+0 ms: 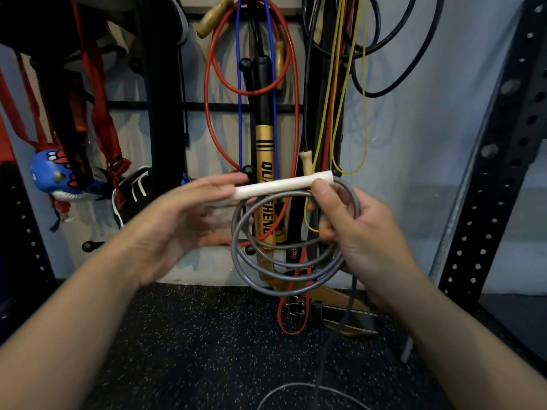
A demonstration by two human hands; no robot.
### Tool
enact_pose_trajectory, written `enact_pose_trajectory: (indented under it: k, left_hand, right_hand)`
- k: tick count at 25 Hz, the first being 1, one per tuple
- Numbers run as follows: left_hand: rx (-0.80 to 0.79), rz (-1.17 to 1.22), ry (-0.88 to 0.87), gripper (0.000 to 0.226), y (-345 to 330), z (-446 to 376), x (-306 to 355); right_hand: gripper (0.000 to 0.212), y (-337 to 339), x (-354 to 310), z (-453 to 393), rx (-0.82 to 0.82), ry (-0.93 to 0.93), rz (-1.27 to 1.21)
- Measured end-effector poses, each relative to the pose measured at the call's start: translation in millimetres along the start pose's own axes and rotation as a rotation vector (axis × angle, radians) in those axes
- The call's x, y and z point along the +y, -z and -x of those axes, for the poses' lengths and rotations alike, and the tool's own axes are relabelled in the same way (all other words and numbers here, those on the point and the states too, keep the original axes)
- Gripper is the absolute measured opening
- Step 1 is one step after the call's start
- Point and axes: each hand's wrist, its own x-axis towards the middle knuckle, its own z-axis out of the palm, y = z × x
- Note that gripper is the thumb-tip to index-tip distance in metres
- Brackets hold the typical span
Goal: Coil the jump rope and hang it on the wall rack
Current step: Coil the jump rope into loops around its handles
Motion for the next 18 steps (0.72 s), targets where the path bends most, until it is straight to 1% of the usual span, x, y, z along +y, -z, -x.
enact_pose_trajectory:
  k: [2, 4, 6, 7, 8, 9, 11, 13, 15, 16, 18]
  left_hand:
    - [0.02, -0.254, -0.156, 0.041, 5, 4, 16]
    - [-0.052, -0.471, -0.283, 0.039, -1, 11, 35]
    - [-0.183, -0.726, -0.272, 0.045, -15, 15, 42]
    - [-0.26, -0.802, -0.242, 0.046, -24, 16, 40]
    - [-0.328, -0.799, -0.213, 0.045, -32, 15, 34]
    - [-0.37, -0.731, -0.189, 0.041, -39, 16, 28]
    - [-0.384, -0.57, -0.137, 0.037, -45, 15, 19]
    - [-0.377, -0.555, -0.148, 0.041, -45, 11, 13]
    - [-0.363, -0.632, -0.173, 0.043, -44, 8, 10]
    - [-0.364, -0.616, -0.173, 0.045, -43, 8, 9]
    - [-0.356, -0.444, -0.166, 0.044, -42, 7, 7]
  right_hand:
    - [0.022, 4, -5, -3, -0.11, 0.07, 0.112]
    - [0.021, 5, -11, -6, -0.246, 0.13, 0.264]
    - [0.017, 3, -16, -7, -0.362, 0.174, 0.37]
    - [0.016, 2, -18, -7, -0.402, 0.188, 0.39]
    - [0.017, 2, -20, -6, -0.429, 0.198, 0.397]
    - [0.02, 3, -20, -6, -0.438, 0.203, 0.406]
    - [0.04, 7, -22, -6, -0.429, 0.179, 0.408]
    - [0.051, 14, -23, -6, -0.439, 0.124, 0.307]
    - [0.05, 23, -30, -6, -0.405, 0.149, 0.294]
    - [0.046, 26, -33, -6, -0.372, 0.173, 0.302]
    - [0.042, 35, -31, -7, -0.303, 0.185, 0.265]
